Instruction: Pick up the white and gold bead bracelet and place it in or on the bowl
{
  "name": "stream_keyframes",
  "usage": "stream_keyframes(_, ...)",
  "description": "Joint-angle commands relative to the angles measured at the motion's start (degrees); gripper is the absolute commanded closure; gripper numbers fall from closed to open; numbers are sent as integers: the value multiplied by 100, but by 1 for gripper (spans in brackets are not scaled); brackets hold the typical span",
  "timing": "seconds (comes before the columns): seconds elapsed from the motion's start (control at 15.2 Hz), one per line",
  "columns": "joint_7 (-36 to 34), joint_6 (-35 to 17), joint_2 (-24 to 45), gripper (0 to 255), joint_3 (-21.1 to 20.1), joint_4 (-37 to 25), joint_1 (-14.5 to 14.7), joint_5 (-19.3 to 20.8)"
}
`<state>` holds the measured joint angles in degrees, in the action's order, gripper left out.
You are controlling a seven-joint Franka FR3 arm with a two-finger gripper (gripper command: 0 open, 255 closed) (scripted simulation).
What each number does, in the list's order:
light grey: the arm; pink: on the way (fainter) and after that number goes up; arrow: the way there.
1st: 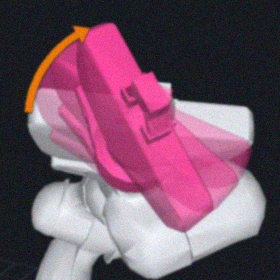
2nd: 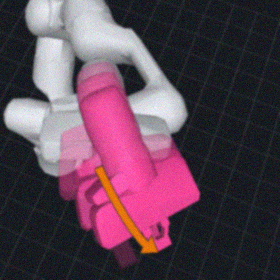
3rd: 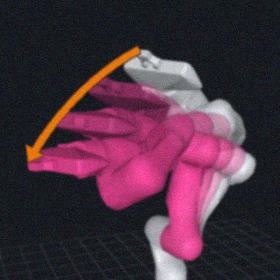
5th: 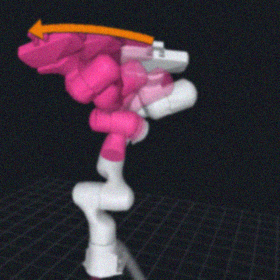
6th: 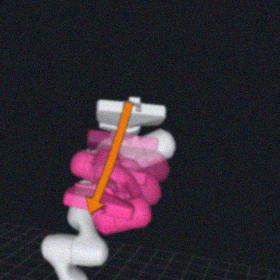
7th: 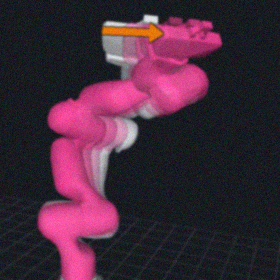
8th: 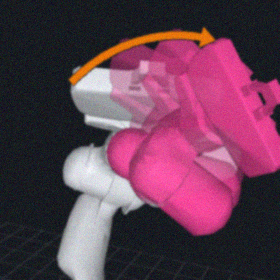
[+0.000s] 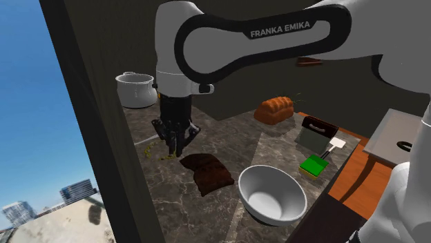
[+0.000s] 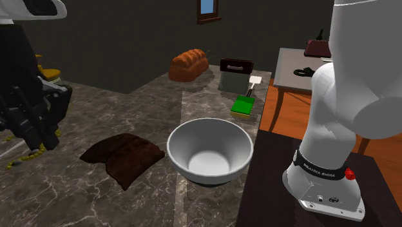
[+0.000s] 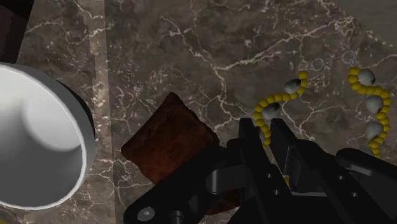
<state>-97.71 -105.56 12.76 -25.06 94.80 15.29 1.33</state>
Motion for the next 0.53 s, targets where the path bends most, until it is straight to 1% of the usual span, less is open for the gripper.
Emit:
stream_keyframes(0.0, 138, -106, -455, 255, -7, 527, -121, -196)
stream_keyframes(0.2, 417, -261, -1228, 255, 33, 1400, -268, -539)
stream_keyframes(0.46, 808, -331, -2231, 255, 176, 2423, -337, -955)
